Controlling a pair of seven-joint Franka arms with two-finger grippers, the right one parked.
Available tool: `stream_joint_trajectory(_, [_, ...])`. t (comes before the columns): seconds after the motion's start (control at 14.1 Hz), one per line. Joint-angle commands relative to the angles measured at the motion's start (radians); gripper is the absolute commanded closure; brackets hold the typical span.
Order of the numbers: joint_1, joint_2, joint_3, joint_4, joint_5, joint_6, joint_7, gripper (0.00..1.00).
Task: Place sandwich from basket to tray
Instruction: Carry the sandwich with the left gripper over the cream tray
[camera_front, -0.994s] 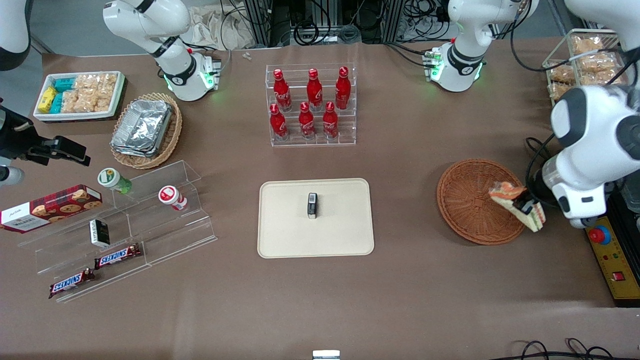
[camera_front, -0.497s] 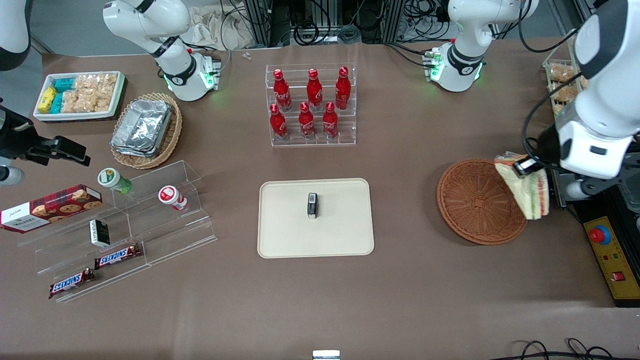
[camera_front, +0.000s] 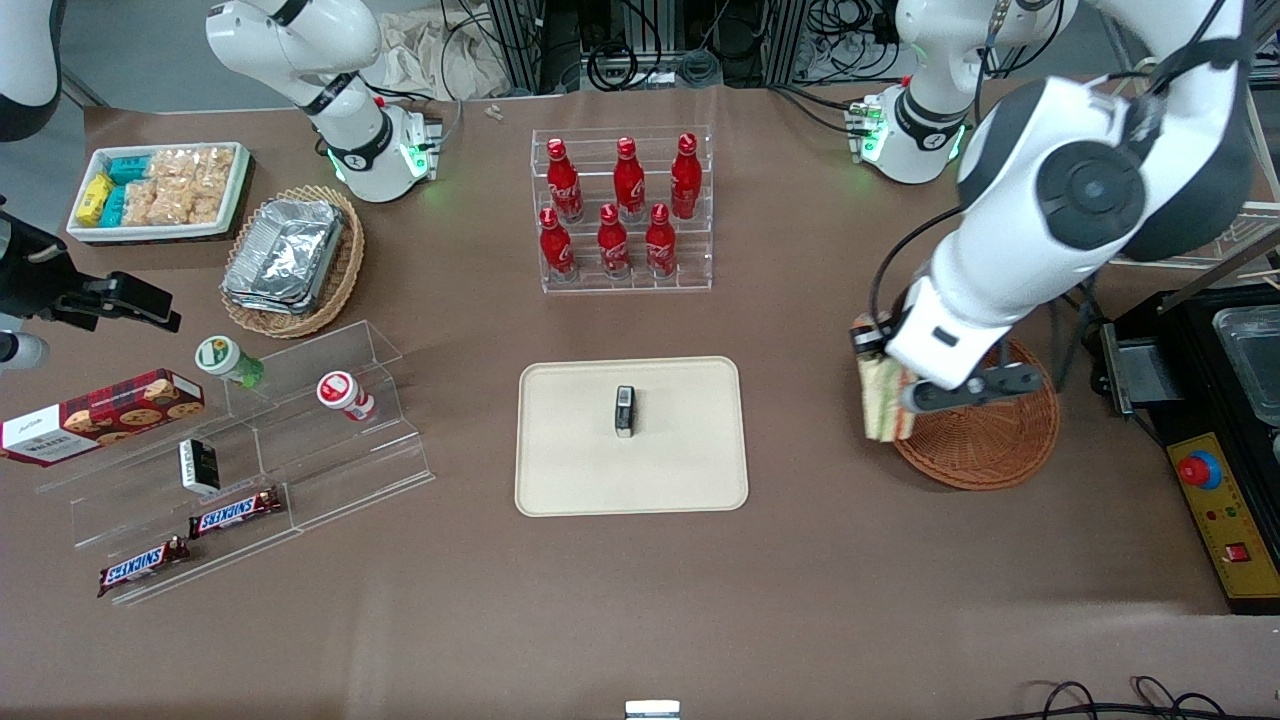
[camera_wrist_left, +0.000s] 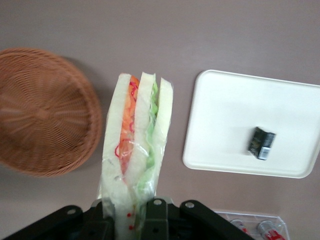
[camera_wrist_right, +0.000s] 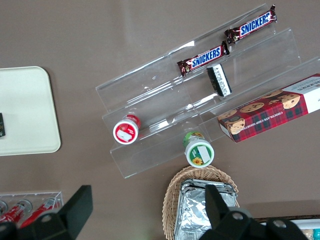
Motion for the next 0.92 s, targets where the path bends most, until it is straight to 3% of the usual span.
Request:
stream_joint_trajectory(0.0, [0.007, 0.129, -0.109, 0.064, 0.130, 0.051, 0.006, 0.94])
stream_joint_trajectory(0.14, [-0.051, 0.215, -0.136, 0.064, 0.230, 0.074, -0.043, 0.95])
stream_joint_trajectory(0.35, [-0.092, 0.315, -0.134, 0.066, 0.256, 0.187, -0.196, 0.95])
stream_joint_trajectory(0.85, [-0.113, 0.452, -0.133, 0.065, 0.316, 0.321, -0.265, 0.95])
